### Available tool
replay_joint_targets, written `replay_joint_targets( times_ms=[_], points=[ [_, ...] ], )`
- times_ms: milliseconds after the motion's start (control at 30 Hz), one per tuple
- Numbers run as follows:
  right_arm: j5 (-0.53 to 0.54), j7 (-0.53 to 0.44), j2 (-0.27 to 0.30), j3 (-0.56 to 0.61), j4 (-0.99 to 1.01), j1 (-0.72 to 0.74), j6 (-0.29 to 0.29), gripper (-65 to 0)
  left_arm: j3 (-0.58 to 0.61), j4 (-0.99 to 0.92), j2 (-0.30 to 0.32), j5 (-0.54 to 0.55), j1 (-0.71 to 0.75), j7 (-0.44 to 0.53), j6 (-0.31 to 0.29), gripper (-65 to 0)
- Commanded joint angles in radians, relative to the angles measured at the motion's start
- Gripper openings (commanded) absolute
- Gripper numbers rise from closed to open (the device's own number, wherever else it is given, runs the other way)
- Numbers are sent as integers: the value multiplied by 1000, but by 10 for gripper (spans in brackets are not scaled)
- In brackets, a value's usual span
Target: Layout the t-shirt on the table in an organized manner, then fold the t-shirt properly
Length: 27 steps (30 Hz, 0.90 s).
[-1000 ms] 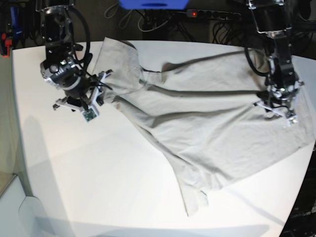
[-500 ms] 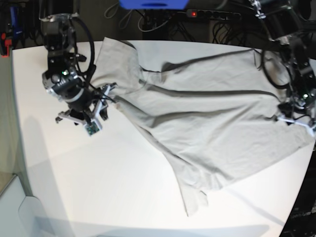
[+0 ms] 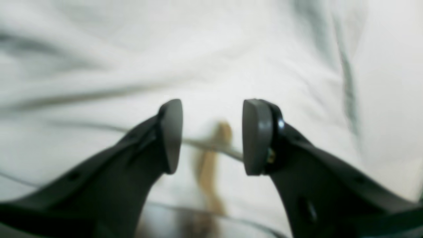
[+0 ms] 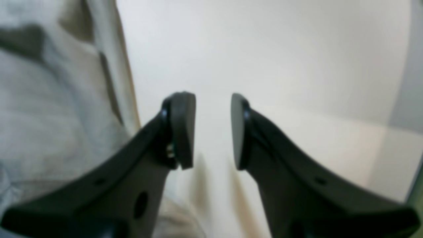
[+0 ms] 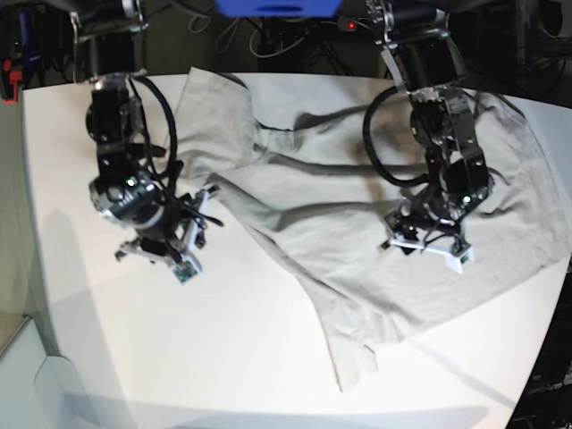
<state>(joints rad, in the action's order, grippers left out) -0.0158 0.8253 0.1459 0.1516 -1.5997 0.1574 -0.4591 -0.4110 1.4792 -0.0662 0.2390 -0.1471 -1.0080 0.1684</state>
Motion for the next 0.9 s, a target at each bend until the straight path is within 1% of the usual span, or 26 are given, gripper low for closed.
replay_joint_targets(
  times_ms=[0,33,100,200,233,300,400,500,567,733,867],
  points=[
    [10,-21,-2,10,-11,31,1,-440,1,4,15,-13,1,7,7,-367],
    [10,-19,-4,24,-8,38,1,-417,1,-4,36,-28,11,10,7,-367],
    [14,-5,-9,39,-9,51,1,-352,-1,-4,58,-43,25,5,7,-367],
    [14,-4,-58,42,0,83,1,-243,-4,5,95,-40,47,5,7,-367],
    [14,-4,-71,42,0,87,1,-213,-16,22,98,-40,57,4,7,-367],
    [14,-5,-95,55,9,98,1,-179,-48,68,96,-40,85,4,7,-367],
    [14,-13,-134,78,94,149,1,-173,-70,113,95,-40,105,4,7,-367],
    [14,-17,-171,76,253,212,1,-173,-70,123,96,-48,128,-4,7,-367],
    [14,-22,-191,75,350,252,1,-174,-70,123,101,-46,137,-28,7,-367],
    [14,-119,-196,72,491,301,1,-174,-72,125,102,-48,159,-39,7,-367],
    [14,-146,-196,72,536,299,1,-177,-72,119,104,-50,172,-35,7,-367]
  ],
)
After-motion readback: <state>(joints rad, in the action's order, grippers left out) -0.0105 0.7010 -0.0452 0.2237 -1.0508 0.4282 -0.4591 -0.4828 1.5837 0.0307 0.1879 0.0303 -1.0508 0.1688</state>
